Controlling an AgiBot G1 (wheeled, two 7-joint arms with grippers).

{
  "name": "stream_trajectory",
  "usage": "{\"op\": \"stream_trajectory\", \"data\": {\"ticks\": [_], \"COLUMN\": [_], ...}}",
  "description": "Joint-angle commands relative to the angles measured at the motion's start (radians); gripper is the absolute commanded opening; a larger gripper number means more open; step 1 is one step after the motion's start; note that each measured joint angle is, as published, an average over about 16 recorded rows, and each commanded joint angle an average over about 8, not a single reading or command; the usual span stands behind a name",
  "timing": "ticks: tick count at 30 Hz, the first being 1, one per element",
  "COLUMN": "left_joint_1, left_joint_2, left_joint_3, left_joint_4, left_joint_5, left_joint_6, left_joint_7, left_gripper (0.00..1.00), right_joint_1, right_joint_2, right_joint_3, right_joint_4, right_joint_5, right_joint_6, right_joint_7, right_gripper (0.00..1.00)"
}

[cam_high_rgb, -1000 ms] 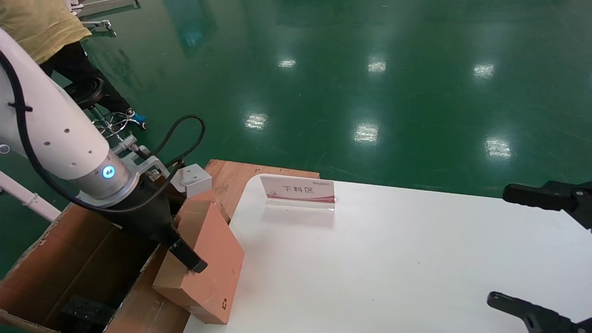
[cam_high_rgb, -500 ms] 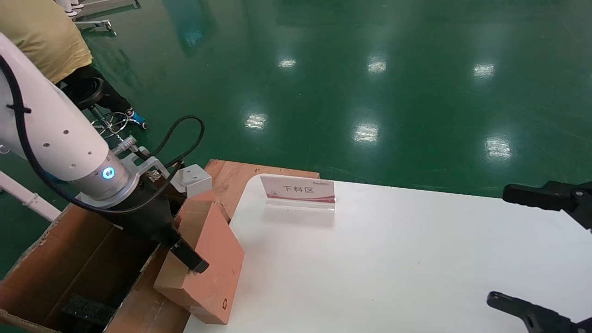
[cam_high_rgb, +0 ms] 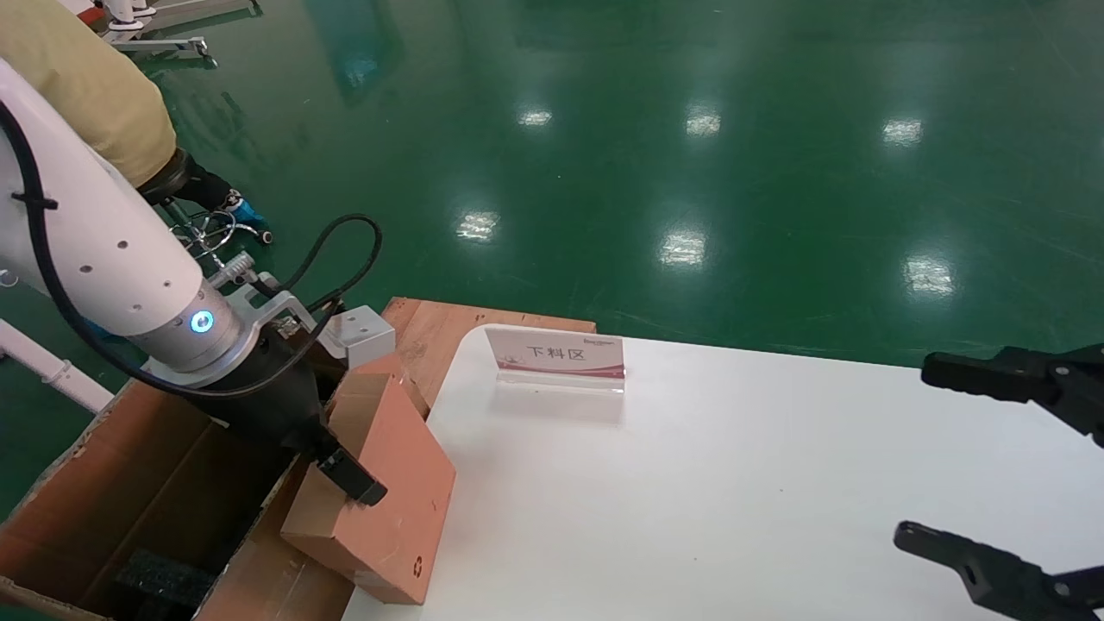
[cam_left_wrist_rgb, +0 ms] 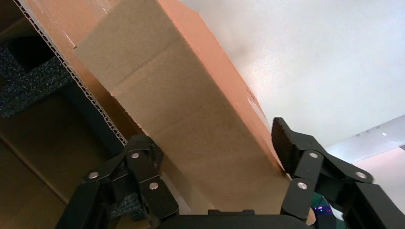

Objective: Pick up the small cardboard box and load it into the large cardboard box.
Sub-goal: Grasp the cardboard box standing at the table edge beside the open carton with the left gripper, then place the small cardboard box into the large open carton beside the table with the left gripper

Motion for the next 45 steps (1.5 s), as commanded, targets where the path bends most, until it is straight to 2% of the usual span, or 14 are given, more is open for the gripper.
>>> {"op": "stream_trajectory", "data": {"ticks": [1, 27, 35, 40, 45], "left_joint_1": [0.0, -0.023, -0.211, -0.334, -0.445], "left_joint_2": [0.0, 0.003, -0.003, 0.014, 0.037], "left_joint_3": [0.0, -0.018, -0.108, -0.153, -0.159], "left_joint_4": [0.0, 0.017, 0.015, 0.022, 0.036], "left_joint_5": [0.0, -0.018, -0.044, -0.061, -0.057], "left_joint_6": [0.0, 0.003, 0.032, 0.056, 0.08], "left_joint_7": [0.0, 0.013, 0.087, 0.148, 0.171], "left_gripper": [0.0, 0.0, 0.0, 0.0, 0.0], "right_joint_1": [0.0, 0.0, 0.0, 0.001, 0.001], "right_joint_2": [0.0, 0.0, 0.0, 0.0, 0.0], "right_joint_3": [0.0, 0.0, -0.001, -0.001, -0.001], "right_joint_4": [0.0, 0.0, -0.001, -0.001, -0.001], "right_joint_5": [0.0, 0.0, 0.0, 0.0, 0.001], "right_joint_6": [0.0, 0.0, 0.0, 0.0, 0.0], "right_joint_7": [0.0, 0.0, -0.001, -0.001, -0.001], "right_gripper": [0.0, 0.0, 1.0, 1.0, 1.0]}}
